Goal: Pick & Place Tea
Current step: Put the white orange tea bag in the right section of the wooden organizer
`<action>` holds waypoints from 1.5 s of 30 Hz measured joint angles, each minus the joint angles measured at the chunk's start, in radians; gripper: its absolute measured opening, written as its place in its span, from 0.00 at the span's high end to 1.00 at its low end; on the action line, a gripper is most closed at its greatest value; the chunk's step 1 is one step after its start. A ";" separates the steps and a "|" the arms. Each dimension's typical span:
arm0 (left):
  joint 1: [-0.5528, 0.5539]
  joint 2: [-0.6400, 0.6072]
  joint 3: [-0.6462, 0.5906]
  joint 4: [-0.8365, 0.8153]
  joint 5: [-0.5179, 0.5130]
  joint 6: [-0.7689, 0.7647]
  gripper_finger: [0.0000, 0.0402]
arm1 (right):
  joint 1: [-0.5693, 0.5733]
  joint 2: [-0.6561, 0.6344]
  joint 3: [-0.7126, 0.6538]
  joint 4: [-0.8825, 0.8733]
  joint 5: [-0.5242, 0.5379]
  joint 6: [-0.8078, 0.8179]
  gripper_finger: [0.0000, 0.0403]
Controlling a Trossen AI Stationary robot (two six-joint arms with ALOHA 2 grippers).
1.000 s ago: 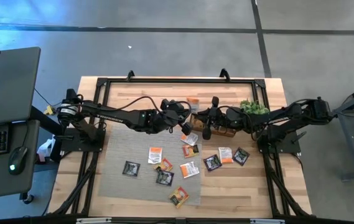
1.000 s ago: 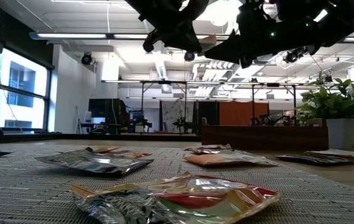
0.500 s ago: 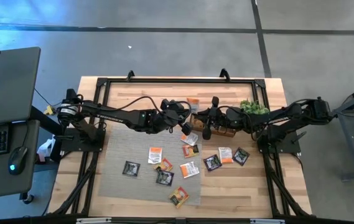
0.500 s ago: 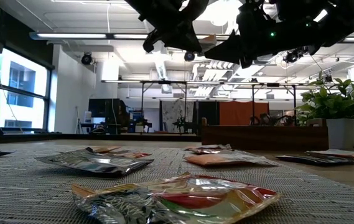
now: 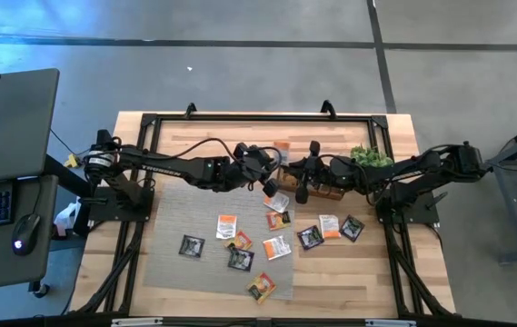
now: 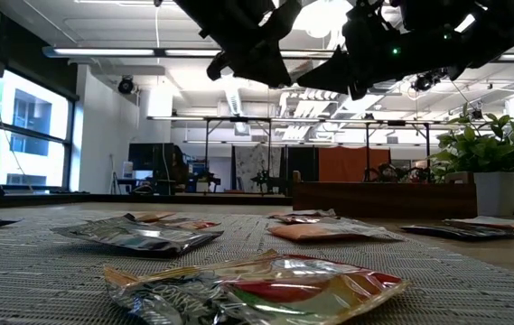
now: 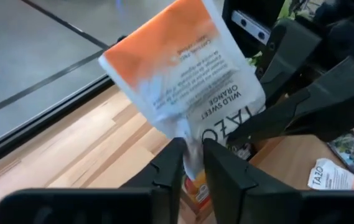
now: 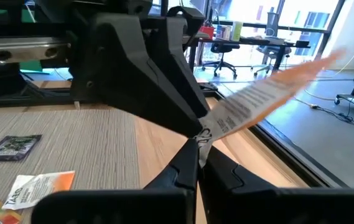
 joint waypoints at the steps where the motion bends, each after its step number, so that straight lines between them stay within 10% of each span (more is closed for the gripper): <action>1: 0.000 0.000 -0.001 -0.002 0.000 0.000 0.80 | 0.000 0.000 0.000 0.000 0.000 -0.004 1.00; 17: 0.004 0.000 -0.001 -0.123 -0.006 0.002 0.67 | 0.011 -0.094 0.000 -0.382 0.106 -0.068 1.00; 33: 0.004 0.001 -0.001 -0.144 -0.005 0.024 0.67 | 0.073 -0.281 0.399 -1.818 -0.036 0.303 1.00; 45: 0.004 0.001 -0.001 -0.143 0.003 0.076 0.67 | 0.062 -0.102 0.376 -1.900 -0.009 0.151 1.00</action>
